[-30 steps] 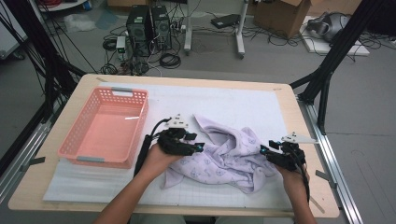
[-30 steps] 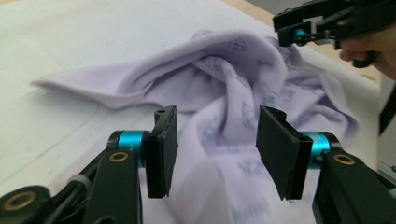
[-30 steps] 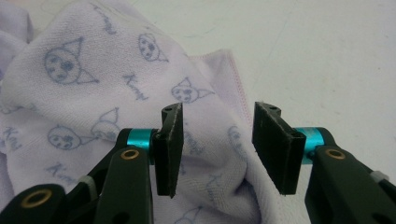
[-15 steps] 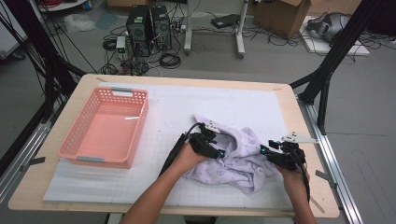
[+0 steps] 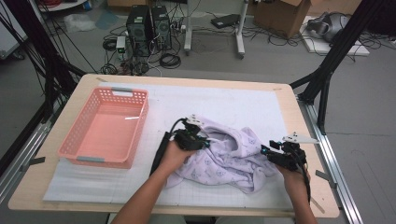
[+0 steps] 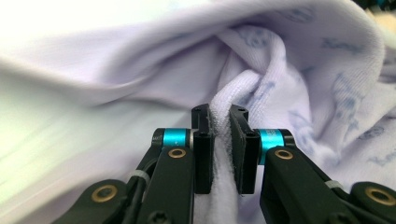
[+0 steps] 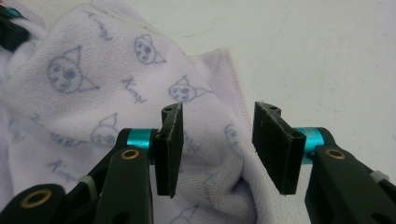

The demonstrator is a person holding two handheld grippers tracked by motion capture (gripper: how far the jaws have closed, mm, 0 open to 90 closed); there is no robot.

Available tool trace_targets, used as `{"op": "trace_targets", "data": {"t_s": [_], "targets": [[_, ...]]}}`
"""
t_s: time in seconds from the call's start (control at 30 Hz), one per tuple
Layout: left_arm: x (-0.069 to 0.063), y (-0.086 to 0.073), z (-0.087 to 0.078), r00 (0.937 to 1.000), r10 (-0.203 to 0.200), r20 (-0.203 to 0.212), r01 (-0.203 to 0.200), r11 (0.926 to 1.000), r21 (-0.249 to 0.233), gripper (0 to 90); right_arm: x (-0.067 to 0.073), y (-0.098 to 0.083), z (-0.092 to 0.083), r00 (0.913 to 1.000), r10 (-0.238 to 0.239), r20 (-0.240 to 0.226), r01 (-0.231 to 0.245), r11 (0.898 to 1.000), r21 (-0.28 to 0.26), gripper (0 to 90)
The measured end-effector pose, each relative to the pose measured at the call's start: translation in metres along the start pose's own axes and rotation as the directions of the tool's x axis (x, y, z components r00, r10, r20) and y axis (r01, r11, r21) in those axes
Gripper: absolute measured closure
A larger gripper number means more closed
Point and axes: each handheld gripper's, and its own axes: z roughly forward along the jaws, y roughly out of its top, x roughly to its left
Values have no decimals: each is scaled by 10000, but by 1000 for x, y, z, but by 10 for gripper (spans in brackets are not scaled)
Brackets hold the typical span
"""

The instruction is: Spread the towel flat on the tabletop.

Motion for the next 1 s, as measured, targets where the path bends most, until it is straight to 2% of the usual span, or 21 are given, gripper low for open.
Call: {"op": "trace_targets", "data": {"t_s": [0.13,0.17,0.27,0.4,0.57,0.6,0.63,0.67,0.7,0.73,0.83,0.87,0.9,0.93,1.0], "targets": [[17,-11,-34,9974,-511,-506,501,9985,-202,810,0,1,2,10000,58,32,-58,10000,-39,526],[19,-15,-42,9959,-635,-648,607,9972,-430,810,1,2,3,10000,17,30,-17,10000,-28,526],[19,-27,-58,9951,-592,-786,553,9972,-512,810,4,3,8,10000,-14,-44,15,10000,89,523],[17,-47,-70,9955,-621,-718,592,9973,-426,811,8,5,20,9995,-301,-36,303,9983,495,501],[13,-67,-87,9953,-787,-557,750,9950,-663,811,10,5,37,9989,-464,-9,462,9919,1183,489],[12,-69,-89,9954,-809,-506,774,9947,-680,811,11,5,40,9988,-491,-25,490,9898,1340,512],[11,-70,-91,9959,-786,-446,757,9952,-623,811,10,4,42,9985,-526,-169,545,9874,1485,571],[9,-70,-92,9965,-715,-426,690,9959,-581,811,10,4,43,9981,-530,-301,571,9857,1587,634],[8,-69,-93,9970,-662,-400,640,9965,-543,811,10,4,41,9972,-708,-246,739,9837,1641,743],[7,-68,-93,9977,-585,-356,568,9973,-460,811,9,5,38,9962,-849,-190,869,9826,1641,788],[4,-64,-93,9985,-541,15,542,9979,-359,804,4,2,22,9921,-1013,736,874,9811,1728,797],[3,-61,-92,9989,-427,181,432,9986,-314,797,3,0,19,9920,-935,851,778,9819,1727,792],[1,-57,-91,9994,-268,220,276,9990,-364,773,1,-3,17,9927,-845,863,686,9826,1725,769],[-1,-52,-90,9998,-123,183,133,9985,-529,687,1,-5,15,9941,-750,786,605,9832,1722,710],[-2,-40,-88,9996,-270,124,280,9960,-846,481,2,-6,11,9944,-788,711,673,9861,1518,636]]}}
